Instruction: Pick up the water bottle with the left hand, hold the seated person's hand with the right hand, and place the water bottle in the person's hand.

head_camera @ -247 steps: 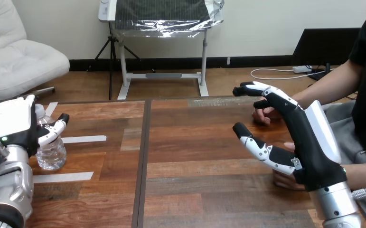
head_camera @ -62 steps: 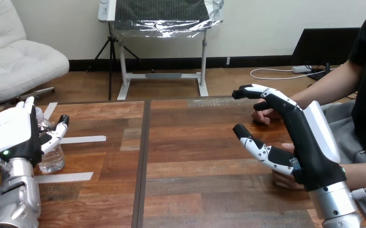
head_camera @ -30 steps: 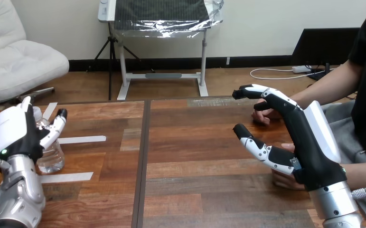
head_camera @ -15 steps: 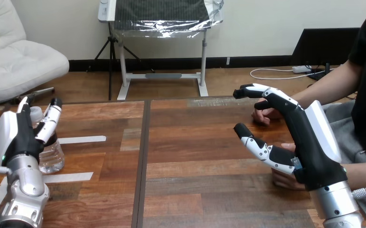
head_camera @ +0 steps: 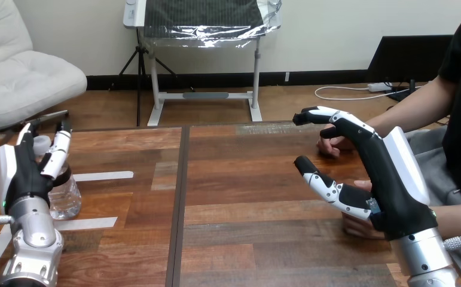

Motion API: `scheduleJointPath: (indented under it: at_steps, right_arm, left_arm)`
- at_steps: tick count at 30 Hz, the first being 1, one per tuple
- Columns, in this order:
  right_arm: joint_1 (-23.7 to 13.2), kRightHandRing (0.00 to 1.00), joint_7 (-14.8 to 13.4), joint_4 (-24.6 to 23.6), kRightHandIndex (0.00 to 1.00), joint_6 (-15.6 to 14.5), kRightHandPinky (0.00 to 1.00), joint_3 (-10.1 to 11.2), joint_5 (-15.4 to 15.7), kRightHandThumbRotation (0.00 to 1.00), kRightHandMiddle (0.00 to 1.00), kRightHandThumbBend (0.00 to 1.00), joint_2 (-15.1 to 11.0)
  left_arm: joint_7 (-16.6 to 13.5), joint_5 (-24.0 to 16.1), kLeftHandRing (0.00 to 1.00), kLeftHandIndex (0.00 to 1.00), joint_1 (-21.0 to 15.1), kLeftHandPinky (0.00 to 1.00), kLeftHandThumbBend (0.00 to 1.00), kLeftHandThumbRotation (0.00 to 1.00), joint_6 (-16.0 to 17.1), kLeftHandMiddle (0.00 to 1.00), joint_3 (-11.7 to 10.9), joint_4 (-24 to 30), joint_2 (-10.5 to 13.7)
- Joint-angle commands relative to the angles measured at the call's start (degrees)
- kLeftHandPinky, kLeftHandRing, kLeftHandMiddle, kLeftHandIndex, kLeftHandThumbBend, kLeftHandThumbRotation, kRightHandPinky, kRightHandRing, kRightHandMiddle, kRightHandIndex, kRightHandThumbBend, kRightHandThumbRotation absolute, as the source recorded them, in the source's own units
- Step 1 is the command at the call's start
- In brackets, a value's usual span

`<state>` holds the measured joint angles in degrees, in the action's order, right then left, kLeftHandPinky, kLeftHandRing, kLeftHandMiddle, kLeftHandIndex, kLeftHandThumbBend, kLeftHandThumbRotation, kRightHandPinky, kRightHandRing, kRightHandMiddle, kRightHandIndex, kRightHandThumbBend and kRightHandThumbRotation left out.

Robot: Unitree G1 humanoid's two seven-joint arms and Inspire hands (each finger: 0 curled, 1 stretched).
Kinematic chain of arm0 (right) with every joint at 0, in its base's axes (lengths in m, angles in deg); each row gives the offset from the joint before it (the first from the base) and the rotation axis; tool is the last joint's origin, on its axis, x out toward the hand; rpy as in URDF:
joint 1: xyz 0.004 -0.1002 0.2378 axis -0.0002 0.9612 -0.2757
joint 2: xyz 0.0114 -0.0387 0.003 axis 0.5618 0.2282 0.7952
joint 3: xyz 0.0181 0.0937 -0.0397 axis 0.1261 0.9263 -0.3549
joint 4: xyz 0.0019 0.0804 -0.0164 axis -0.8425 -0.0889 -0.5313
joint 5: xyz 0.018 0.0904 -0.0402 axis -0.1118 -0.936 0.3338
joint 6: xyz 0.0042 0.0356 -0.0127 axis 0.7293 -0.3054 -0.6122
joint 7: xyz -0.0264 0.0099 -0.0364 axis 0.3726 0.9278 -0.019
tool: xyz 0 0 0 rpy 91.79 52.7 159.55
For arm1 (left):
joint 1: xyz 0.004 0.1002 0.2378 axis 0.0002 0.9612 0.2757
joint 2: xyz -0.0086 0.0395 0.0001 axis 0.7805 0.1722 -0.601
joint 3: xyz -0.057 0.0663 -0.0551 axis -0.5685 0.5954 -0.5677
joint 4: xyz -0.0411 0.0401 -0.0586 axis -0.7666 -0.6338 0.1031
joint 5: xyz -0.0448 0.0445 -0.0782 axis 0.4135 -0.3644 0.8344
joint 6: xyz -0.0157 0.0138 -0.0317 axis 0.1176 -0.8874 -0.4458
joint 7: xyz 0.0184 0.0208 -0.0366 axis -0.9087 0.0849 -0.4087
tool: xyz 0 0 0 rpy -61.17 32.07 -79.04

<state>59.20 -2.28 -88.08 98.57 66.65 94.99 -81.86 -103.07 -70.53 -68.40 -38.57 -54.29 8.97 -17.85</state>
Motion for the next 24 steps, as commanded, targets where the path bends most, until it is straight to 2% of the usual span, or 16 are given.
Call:
scheduleJointPath:
  at_steps: [1,13,24]
  right_arm:
    - [-3.66,0.79,0.2,-2.1,0.71,0.35,0.7,1.15,-0.54,0.13,0.8,0.39,-1.32]
    - [-3.63,0.8,0.16,-2.15,0.71,0.39,0.71,1.01,-0.55,0.11,0.8,0.4,-1.67]
    - [-3.53,0.8,0.2,-2.39,0.71,0.21,0.71,0.85,-0.75,0.1,0.8,0.4,-1.71]
  left_arm:
    - [1.67,1.14,0.88,0.91,2.08,0.81,0.41,0.8,-2.04,0.91,-0.69,-4.46,-3.5]
    - [2.38,1.52,0.89,0.93,2.17,0.83,0.43,0.87,-0.27,0.92,-1.75,-5.62,-4.15]
    - [3.26,2.47,0.89,0.92,2.03,0.83,0.44,0.89,0.54,0.91,-2.58,-5.59,-4.87]
